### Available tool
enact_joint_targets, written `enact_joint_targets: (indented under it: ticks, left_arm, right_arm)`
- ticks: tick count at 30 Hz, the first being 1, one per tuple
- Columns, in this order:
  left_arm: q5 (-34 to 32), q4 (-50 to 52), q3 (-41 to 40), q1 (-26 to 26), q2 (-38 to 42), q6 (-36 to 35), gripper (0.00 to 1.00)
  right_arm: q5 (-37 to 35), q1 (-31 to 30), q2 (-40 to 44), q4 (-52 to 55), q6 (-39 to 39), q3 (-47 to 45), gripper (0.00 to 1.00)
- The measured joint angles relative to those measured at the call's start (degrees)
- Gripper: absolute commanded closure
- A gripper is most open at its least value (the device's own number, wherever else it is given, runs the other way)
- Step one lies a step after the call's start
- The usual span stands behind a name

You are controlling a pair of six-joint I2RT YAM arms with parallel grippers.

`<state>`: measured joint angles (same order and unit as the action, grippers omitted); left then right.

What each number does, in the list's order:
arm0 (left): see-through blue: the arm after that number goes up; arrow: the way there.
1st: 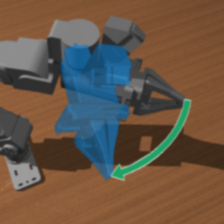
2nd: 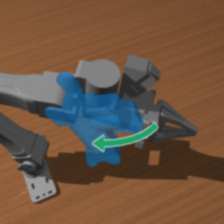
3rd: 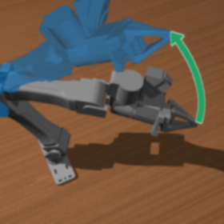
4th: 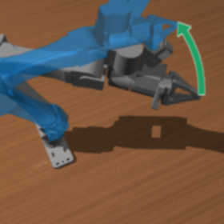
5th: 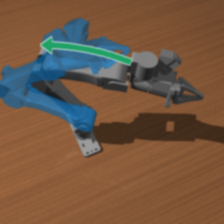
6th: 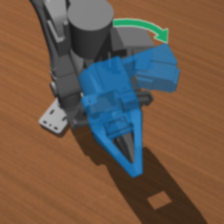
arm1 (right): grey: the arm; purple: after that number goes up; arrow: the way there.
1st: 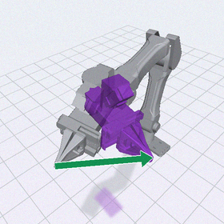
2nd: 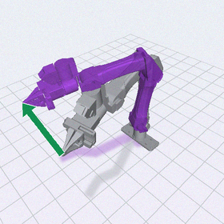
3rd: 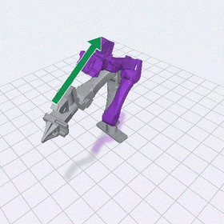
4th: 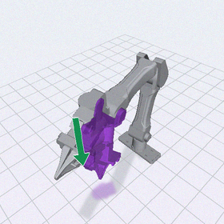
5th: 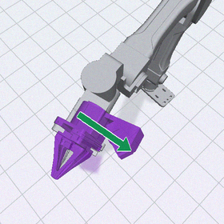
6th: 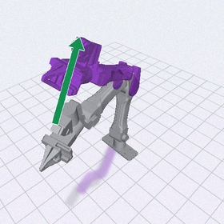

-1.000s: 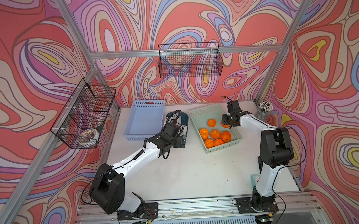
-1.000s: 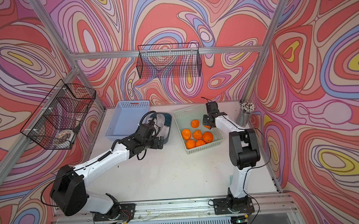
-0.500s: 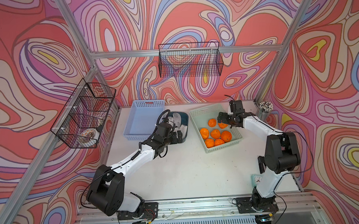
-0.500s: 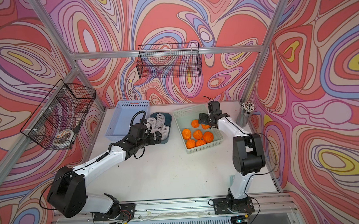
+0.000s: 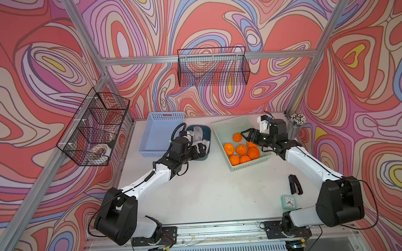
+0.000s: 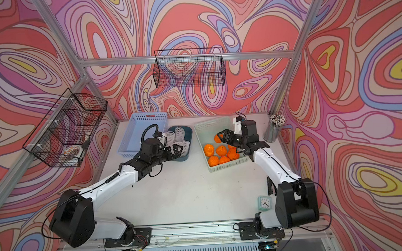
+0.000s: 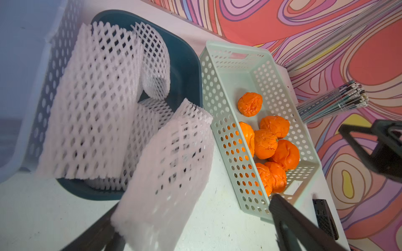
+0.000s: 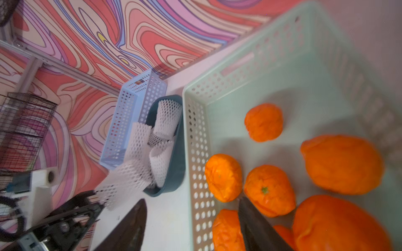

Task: Remove foam nets from oranges
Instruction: Place the orange in the basket, then place the foam net into the storage box.

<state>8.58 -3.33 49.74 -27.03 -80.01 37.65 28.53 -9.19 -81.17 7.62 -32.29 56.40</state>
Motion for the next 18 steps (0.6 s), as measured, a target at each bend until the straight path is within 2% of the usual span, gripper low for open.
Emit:
enact_joint_targets:
  ticks: [5,11,18]
  left_arm:
    - [2.75,-3.06,-2.64,1.46,0.02,2.80,0.00]
    - [4.79,-4.74,-3.15,1.62,0.35,4.46,0.00]
    - [6.75,-6.67,-3.28,2.34,1.60,5.51,0.00]
  right_arm:
    - [5.07,-7.50,-0.59,-9.03,-8.98,-6.64,0.70]
    - [7.37,-17.42,-7.17,-20.17,-17.68,-6.36,0.76]
    - [8.44,-20.50,-16.92,-30.38,-25.75,-5.07,0.77]
